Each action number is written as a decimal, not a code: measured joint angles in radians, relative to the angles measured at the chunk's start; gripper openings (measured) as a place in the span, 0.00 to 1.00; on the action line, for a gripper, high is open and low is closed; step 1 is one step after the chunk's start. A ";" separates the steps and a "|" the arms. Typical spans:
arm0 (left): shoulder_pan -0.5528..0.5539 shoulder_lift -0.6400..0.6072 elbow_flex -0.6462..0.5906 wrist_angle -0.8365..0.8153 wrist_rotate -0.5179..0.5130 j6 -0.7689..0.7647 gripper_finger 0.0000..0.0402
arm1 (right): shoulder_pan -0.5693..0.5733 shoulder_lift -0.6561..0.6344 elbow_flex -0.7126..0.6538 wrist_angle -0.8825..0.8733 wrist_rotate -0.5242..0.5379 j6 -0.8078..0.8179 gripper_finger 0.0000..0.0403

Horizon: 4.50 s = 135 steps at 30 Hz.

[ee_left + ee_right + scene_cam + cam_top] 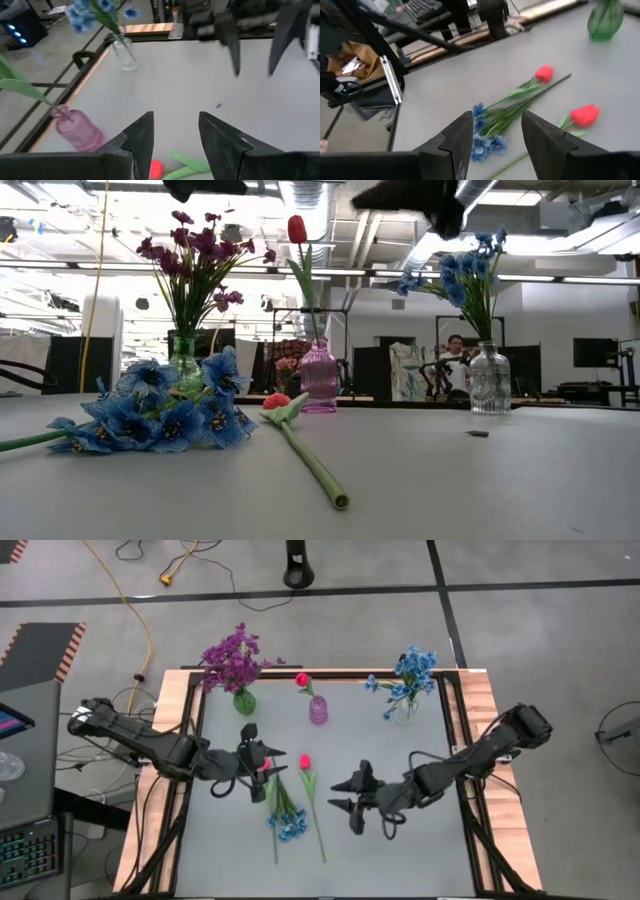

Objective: Sort flowers into vase by color
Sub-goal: Put the right pink flower into the purple vase

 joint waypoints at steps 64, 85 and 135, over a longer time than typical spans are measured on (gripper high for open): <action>-0.035 0.000 -0.108 0.090 0.022 -0.100 0.36 | -0.152 0.598 0.206 0.004 -0.017 0.444 0.33; -0.035 -0.002 -0.108 0.090 0.024 -0.102 0.36 | -0.164 0.580 0.204 -0.020 -0.059 0.406 0.08; -0.251 0.274 -0.108 0.408 -0.154 -0.154 0.36 | -0.069 0.093 -0.271 0.762 0.095 -0.163 0.07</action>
